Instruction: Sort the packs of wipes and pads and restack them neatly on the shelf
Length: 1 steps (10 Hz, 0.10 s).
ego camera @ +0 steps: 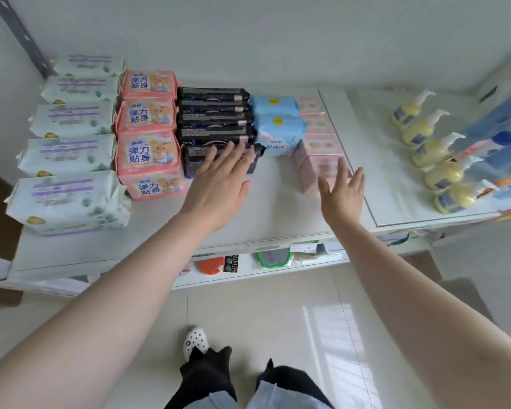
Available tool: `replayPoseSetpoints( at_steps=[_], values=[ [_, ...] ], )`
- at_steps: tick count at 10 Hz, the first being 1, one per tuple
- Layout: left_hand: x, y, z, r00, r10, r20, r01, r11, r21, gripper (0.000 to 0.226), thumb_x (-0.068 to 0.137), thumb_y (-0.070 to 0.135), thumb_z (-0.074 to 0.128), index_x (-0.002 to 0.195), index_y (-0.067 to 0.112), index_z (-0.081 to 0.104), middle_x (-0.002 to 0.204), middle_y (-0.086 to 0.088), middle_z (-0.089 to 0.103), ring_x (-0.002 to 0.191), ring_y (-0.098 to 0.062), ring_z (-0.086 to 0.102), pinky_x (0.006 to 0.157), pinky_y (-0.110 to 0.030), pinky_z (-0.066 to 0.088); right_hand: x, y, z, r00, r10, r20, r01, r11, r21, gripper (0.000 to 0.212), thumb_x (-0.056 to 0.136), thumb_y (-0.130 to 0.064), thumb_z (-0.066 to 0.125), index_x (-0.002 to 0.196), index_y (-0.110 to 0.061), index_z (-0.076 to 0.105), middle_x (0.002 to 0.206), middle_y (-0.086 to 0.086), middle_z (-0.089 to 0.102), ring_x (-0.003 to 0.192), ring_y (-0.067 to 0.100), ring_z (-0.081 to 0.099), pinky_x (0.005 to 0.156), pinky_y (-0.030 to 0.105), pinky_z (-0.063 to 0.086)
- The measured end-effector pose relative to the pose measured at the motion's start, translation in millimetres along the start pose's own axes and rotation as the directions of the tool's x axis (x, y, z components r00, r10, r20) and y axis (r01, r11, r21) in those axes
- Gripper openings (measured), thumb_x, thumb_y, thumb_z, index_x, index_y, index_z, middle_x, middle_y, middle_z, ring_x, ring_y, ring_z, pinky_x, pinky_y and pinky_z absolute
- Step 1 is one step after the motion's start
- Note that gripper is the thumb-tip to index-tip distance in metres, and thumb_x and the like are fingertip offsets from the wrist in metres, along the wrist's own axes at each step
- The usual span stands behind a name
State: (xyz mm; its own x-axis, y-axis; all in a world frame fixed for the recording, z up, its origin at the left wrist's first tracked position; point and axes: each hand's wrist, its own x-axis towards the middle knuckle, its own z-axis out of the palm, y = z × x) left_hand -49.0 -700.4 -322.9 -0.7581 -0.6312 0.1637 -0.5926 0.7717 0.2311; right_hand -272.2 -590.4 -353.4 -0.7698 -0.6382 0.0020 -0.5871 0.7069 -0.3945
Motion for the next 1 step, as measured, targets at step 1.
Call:
replayPoseSetpoints(
  at_steps=[1],
  values=[
    [-4.3, 19.1, 9.1, 1.0, -0.004, 0.008, 0.004, 1.0, 0.011, 0.055, 0.102, 0.03, 0.032, 0.152, 0.012, 0.018, 0.16, -0.005, 0.015, 0.149, -0.019, 0.01, 0.121, -0.038, -0.001, 2.6, 9.8, 6.0, 0.996, -0.077, 0.043, 0.075, 0.997, 0.034, 0.064, 0.1, -0.042, 0.042, 0.155, -0.023, 0.016, 0.159, 0.025, -0.004, 0.148, 0.036, 0.004, 0.119, 0.041, 0.013]
  ],
)
